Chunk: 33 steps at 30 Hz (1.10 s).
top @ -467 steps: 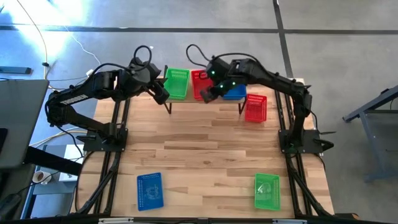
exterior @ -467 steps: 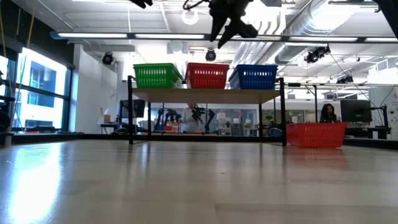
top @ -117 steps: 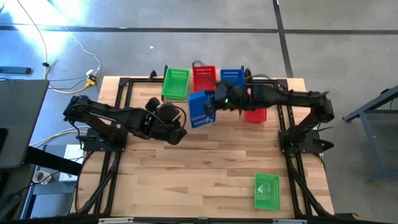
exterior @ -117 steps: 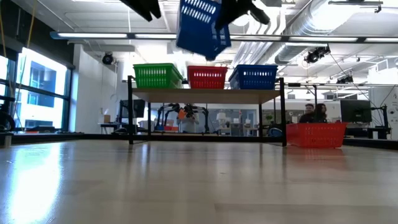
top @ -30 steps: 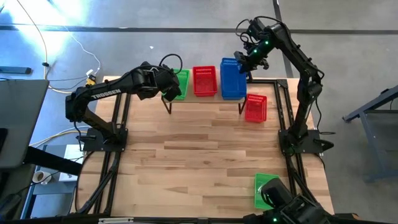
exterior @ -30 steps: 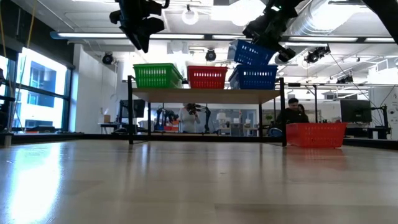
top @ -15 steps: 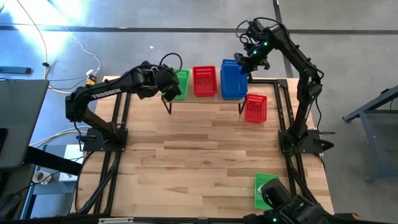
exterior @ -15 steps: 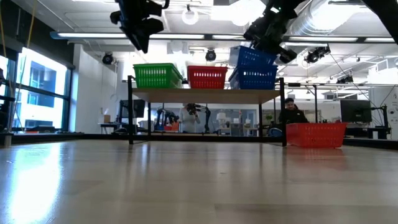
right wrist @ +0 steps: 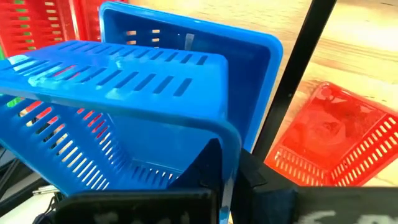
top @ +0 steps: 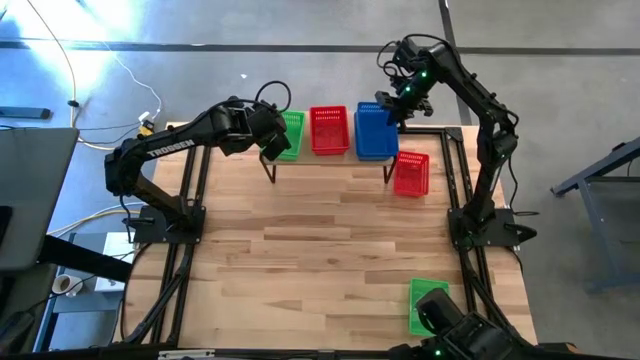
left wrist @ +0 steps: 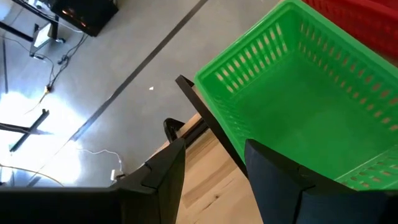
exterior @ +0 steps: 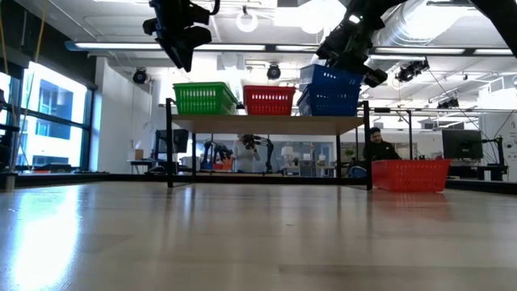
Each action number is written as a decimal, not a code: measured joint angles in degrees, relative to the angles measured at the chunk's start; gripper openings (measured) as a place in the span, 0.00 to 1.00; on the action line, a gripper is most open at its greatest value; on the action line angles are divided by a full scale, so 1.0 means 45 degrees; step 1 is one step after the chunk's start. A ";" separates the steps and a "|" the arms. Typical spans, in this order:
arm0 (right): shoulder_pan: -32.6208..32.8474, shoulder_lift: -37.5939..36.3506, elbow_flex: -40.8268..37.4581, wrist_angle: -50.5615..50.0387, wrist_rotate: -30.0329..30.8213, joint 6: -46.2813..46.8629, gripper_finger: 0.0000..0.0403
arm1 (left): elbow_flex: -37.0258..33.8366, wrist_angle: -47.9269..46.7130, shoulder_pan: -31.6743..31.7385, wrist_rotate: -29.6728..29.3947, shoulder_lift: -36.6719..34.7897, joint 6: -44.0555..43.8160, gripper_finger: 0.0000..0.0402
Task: Stack baskets on shelf by color
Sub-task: Stack the blue bin on top of the stacked blue bins on the shelf
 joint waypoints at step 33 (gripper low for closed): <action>-0.0055 0.0000 0.0000 0.0004 -0.0398 0.0299 0.06 | 0.0000 0.0027 -0.0005 -0.0150 0.0003 0.0005 0.39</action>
